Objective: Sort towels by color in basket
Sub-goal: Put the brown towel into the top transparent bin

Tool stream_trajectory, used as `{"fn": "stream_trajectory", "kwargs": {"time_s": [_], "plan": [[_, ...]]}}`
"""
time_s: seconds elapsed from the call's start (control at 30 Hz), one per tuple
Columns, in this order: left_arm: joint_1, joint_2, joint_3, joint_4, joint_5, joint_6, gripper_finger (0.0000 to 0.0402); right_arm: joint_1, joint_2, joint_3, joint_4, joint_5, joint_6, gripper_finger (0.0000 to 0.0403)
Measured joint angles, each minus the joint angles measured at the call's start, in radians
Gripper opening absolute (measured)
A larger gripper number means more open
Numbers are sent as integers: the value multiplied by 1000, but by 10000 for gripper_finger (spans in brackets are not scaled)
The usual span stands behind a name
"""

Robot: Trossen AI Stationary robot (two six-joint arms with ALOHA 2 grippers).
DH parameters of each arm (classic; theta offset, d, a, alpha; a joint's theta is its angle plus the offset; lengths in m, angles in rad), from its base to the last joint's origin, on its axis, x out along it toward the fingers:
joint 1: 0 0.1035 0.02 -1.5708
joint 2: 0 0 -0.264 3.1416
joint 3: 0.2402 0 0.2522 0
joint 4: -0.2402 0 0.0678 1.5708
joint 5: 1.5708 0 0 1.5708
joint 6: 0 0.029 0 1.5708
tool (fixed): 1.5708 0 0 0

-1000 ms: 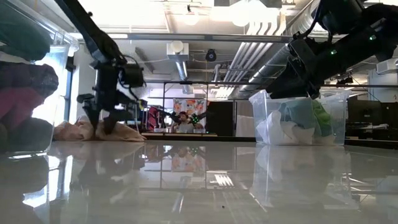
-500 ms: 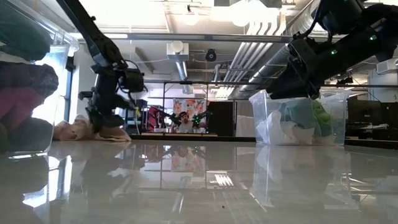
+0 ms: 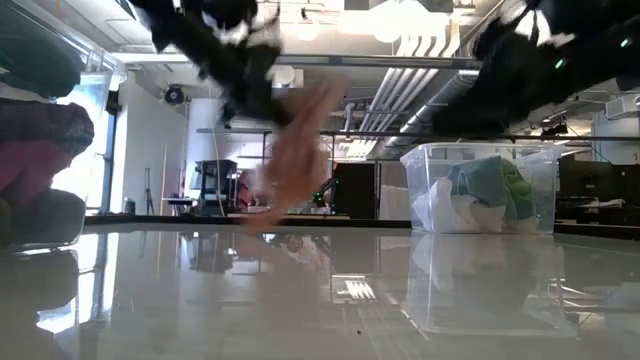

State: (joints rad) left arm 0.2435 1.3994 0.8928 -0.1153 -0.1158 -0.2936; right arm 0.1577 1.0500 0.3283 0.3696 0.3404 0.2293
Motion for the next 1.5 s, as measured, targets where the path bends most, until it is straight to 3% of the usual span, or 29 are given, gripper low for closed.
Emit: {"fn": "stream_trajectory", "kwargs": {"time_s": [0.13,0.33,0.5,0.67,0.8,0.9,1.03,1.2,1.3,1.5], "plan": [[-137,45,2,165,31,36,3,105,0,1,200,-90,-123,172],[-189,241,0,302,22,-97,4,207,0,40,294,-89,-253,172],[-194,401,0,470,13,-179,6,183,71,91,296,-13,-296,172],[-191,462,0,502,38,-201,36,117,176,147,273,3,-363,184],[-192,455,0,479,103,-200,85,39,225,206,201,-10,-354,219],[-198,442,0,482,144,-183,125,-23,279,234,144,-76,-276,241],[-198,397,0,440,178,-172,164,-71,373,244,121,-170,-229,246],[-206,280,0,325,201,-140,182,-100,485,243,144,-152,-229,247],[-217,201,0,252,150,-93,183,-122,540,242,193,-128,-229,247],[-247,121,0,151,-90,-45,184,-199,660,252,394,-109,-197,247]]}}
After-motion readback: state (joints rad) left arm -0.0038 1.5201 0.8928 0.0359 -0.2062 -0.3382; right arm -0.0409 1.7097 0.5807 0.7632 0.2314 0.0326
